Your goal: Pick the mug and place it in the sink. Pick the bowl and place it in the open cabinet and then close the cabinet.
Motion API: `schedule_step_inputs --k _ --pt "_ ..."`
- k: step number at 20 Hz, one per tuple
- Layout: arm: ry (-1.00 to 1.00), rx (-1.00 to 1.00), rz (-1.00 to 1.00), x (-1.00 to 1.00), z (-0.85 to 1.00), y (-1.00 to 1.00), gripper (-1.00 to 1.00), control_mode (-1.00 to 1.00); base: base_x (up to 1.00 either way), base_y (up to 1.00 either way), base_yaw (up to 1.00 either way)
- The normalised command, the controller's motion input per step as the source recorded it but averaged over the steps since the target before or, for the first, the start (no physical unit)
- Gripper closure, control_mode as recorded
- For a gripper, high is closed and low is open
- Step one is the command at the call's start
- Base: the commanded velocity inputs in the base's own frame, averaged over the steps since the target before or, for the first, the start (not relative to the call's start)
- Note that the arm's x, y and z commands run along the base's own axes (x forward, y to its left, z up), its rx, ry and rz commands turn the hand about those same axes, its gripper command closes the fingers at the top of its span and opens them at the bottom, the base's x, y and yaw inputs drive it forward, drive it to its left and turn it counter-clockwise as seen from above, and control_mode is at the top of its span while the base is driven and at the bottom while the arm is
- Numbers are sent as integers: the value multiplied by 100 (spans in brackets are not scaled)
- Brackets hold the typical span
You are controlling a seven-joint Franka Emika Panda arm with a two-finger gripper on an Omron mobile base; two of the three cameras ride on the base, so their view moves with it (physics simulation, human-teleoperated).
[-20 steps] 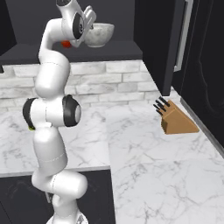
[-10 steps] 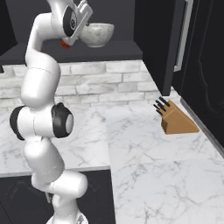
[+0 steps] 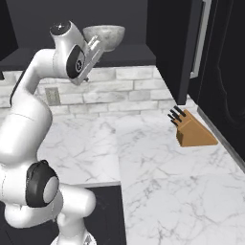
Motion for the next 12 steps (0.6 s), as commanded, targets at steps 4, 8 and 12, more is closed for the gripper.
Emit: schedule_step_inputs --k 4,8,12 --pt "-38 14 0 -100 0 -3 -100 -100 0 0 0" --pt "-12 16 0 -100 5 -26 -100 -100 0 0 0" --pt "-10 15 0 -100 7 -5 -100 -100 0 0 0"
